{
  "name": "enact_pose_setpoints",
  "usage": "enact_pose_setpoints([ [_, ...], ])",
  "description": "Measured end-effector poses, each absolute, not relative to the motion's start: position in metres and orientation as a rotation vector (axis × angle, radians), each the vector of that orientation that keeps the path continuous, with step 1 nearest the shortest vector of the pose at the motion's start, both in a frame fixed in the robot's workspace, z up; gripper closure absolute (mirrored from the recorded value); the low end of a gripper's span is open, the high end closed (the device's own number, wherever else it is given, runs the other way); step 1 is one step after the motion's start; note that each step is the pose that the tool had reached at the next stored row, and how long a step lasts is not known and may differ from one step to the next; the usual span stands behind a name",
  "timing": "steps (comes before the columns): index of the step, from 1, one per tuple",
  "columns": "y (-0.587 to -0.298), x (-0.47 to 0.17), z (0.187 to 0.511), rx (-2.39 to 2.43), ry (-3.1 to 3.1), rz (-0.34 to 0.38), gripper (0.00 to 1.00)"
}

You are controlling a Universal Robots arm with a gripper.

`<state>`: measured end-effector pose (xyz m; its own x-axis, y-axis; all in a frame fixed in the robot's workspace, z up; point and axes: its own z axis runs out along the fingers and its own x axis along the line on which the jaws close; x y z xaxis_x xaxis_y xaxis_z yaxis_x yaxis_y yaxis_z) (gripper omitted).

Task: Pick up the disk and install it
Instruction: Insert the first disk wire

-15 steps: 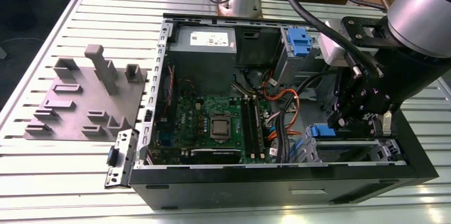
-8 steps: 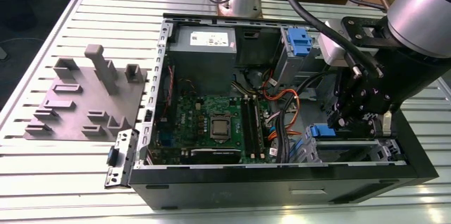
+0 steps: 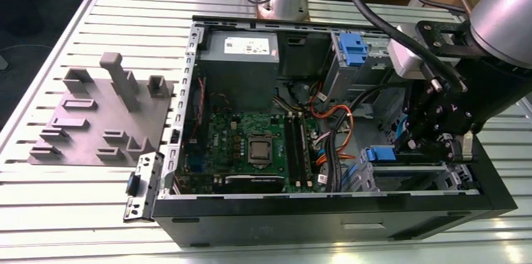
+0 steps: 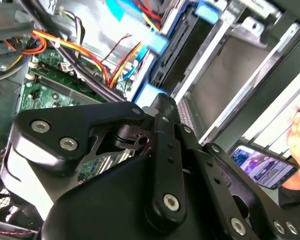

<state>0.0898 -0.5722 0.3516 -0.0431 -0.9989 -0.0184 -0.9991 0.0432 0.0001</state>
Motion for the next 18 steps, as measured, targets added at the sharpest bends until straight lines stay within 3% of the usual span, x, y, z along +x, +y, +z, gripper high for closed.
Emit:
enact_pose_setpoints([
  [18, -0.5722, 0.0953, 0.357, -2.164, 2.259, 0.02, 0.89],
])
